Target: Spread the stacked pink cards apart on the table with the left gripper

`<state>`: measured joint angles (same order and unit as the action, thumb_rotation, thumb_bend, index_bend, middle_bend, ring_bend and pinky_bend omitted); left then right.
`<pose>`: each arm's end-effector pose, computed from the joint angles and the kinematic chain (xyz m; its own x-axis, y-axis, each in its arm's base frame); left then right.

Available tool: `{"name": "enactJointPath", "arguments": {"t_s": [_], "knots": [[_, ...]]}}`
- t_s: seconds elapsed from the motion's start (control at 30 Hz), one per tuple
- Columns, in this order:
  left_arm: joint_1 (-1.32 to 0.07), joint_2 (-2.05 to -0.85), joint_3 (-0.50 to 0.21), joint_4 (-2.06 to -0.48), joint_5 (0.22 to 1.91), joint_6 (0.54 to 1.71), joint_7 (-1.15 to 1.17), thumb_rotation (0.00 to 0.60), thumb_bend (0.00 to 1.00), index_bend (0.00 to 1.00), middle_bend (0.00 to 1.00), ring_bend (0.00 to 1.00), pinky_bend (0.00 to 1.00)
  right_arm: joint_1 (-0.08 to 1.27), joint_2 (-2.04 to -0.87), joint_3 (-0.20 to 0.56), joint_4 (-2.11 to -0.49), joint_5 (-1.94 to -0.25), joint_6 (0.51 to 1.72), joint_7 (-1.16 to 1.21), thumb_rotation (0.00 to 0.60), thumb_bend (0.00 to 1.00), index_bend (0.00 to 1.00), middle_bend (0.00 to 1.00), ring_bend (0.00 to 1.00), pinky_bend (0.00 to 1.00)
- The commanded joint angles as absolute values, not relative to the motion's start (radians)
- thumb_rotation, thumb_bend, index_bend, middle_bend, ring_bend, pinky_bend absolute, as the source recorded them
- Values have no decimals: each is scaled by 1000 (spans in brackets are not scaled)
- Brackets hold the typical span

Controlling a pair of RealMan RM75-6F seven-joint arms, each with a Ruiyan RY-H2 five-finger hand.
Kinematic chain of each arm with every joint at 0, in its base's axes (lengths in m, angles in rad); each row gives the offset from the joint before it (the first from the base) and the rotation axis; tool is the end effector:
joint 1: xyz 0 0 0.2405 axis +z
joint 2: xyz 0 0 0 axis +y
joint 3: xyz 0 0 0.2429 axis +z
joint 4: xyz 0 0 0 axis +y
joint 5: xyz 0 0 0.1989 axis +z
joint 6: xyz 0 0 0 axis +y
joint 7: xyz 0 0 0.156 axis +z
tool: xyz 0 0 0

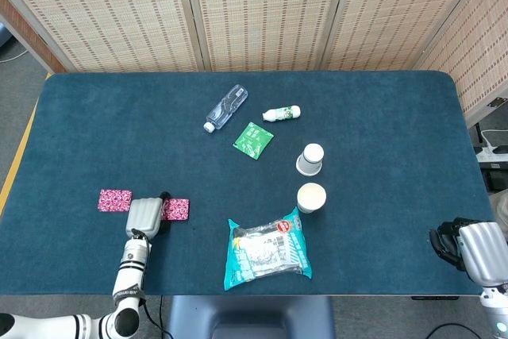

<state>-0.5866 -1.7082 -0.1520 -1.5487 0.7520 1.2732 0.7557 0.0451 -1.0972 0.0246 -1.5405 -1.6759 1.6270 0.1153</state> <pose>-0.1931 0.2933 -0.0303 0.4778 0.3247 0.8163 0.8597 0.0182 -0.5104 -0.2844 -0.1725 0.1803 0.3695 0.0846 0.9254 -0.9127 -0.1540 0.3785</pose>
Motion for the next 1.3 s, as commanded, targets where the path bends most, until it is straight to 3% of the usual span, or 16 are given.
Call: {"name": "enactJointPath", "arguments": {"t_s": [0.03,0.5,1.0,1.3], "knots": [[-561,-1660,-128,-1595,788,1292,737,600,381,551,1000,1000,1000,45,-1096,25,-1541,-1675,1625,115,600,439,1000,880,786,888],[-448,-1471,-39,-1672,925,1324,600,600,382,564,1000,1000,1000,46,-1099,22,-1544,-1674,1619,104,600,438,1000,880,786,888],[-380,-1464,-24,-1525,948,1259,473,600,383,564,1000,1000,1000,49,-1098,20,-1547,-1672,1608,96,600,438,1000,880,786,888],[-352,-1468,-27,-1512,948,1253,470,600,379,433,1000,1000,1000,50,-1098,19,-1548,-1671,1604,92,600,438,1000,880,786,888]]}}
